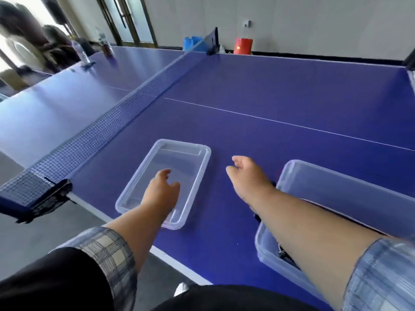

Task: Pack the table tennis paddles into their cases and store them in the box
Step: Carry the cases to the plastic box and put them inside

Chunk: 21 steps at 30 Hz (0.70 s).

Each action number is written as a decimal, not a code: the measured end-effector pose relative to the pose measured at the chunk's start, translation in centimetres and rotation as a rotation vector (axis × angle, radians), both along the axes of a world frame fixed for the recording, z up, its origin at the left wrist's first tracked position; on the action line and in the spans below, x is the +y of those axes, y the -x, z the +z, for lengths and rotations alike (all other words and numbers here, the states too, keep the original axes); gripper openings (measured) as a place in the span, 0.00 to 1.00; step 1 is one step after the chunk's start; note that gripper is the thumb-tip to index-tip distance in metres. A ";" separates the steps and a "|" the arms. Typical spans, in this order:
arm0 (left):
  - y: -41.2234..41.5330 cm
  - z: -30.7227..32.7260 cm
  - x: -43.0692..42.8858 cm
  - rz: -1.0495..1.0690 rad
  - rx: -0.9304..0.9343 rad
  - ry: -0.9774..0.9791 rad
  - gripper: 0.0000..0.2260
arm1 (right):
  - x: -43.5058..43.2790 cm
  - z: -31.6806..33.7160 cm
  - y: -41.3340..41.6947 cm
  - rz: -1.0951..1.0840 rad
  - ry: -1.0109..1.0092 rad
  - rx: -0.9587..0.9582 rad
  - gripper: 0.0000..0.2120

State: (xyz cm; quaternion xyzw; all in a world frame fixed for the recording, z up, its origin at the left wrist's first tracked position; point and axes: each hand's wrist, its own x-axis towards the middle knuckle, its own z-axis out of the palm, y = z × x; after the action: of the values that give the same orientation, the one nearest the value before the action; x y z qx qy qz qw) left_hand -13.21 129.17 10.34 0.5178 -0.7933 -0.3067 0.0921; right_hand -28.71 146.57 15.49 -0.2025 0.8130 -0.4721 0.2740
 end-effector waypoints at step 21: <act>-8.1 -13.7 -24.9 -0.082 -0.526 -0.173 0.25 | -20.4 -16.2 -10.0 -0.441 -0.442 -0.528 0.21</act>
State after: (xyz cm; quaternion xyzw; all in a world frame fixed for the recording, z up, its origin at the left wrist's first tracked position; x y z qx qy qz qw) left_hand -5.07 104.31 -3.37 0.5529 -0.7812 -0.2320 -0.1739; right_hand -18.69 126.18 -0.73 0.1684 0.8206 -0.3693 0.4024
